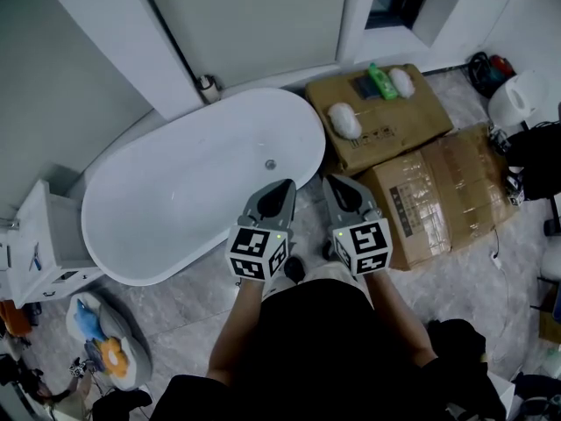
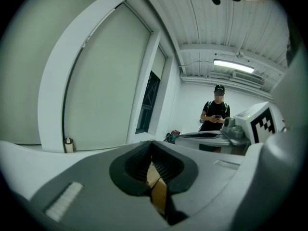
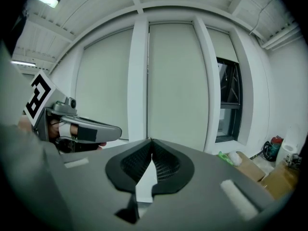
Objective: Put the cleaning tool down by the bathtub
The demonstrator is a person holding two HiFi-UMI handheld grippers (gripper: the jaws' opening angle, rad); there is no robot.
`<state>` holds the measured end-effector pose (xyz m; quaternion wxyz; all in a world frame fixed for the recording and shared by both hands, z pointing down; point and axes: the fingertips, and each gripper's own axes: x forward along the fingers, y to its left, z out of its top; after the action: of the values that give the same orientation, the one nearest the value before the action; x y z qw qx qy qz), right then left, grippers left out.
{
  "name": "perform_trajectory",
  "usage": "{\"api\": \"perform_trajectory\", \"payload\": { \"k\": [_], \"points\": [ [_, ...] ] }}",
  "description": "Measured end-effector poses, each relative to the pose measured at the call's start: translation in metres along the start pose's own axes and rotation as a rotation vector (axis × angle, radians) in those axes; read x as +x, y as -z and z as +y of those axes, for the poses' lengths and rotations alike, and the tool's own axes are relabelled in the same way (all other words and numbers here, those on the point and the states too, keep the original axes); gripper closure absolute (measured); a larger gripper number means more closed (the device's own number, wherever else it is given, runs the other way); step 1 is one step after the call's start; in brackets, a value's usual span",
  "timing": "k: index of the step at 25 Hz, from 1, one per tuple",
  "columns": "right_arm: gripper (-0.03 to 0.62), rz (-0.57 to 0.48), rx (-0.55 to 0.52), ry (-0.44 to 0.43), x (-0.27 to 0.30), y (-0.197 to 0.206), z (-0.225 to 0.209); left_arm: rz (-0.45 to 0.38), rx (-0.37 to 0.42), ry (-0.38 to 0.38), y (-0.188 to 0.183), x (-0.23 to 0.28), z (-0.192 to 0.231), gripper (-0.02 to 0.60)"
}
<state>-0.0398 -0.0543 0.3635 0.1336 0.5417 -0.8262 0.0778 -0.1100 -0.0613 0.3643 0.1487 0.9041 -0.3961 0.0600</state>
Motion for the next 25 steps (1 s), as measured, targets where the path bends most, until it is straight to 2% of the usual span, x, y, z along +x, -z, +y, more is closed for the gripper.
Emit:
{"api": "perform_trajectory", "payload": {
  "k": [7,25],
  "points": [
    [0.586,-0.044,0.000,-0.012,-0.005,-0.018,-0.004,-0.020,0.010,-0.007,-0.008,0.001,-0.006,0.581],
    [0.588,-0.028,0.016,-0.017,-0.014,-0.011,-0.008,-0.004,-0.002,-0.020,0.002,0.002,-0.011,0.581]
  ]
}}
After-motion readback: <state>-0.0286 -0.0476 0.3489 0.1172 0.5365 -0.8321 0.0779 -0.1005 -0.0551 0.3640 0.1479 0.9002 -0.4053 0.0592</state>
